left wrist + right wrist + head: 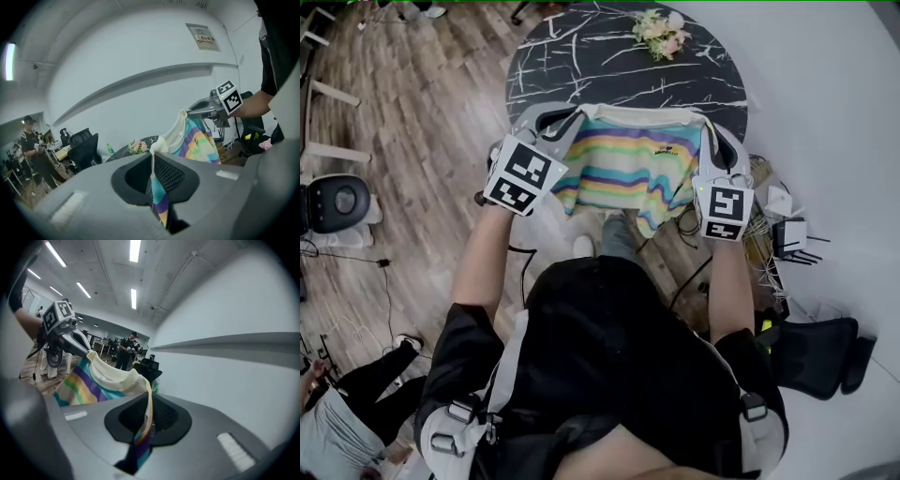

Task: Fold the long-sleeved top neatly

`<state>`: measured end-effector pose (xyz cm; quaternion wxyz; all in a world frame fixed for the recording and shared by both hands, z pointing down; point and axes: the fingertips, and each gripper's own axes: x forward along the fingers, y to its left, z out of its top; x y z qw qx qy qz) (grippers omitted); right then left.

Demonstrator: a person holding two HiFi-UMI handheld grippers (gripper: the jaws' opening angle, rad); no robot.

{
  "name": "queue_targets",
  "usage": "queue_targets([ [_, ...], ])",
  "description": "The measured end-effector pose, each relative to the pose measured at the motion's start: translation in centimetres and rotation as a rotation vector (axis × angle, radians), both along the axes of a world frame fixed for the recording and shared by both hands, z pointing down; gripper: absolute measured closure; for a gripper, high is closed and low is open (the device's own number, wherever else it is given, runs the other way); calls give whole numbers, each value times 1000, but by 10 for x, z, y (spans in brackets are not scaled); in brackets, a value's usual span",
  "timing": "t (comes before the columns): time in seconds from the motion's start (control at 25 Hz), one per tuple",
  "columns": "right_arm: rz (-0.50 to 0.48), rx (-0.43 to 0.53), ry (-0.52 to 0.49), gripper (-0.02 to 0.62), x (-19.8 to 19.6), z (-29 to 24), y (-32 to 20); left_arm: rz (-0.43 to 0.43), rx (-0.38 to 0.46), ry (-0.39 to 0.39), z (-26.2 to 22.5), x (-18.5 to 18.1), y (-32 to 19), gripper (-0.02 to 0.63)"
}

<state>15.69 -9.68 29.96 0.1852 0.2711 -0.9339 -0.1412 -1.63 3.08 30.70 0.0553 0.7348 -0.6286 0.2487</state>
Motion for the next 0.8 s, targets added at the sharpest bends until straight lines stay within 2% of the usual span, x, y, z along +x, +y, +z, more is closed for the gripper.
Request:
queue_targets([
  [0.4,-46,1,45,583,-65,-1,-107,-26,-27,-2,-2,-61,-107,581],
  [0.6,-61,-25,85,583,-90,27,-141,-56,-70,21,31,-85,-142,581],
  [0.8,-70,-61,142,583,-117,76,-178,-77,-129,31,79,-110,-180,581],
])
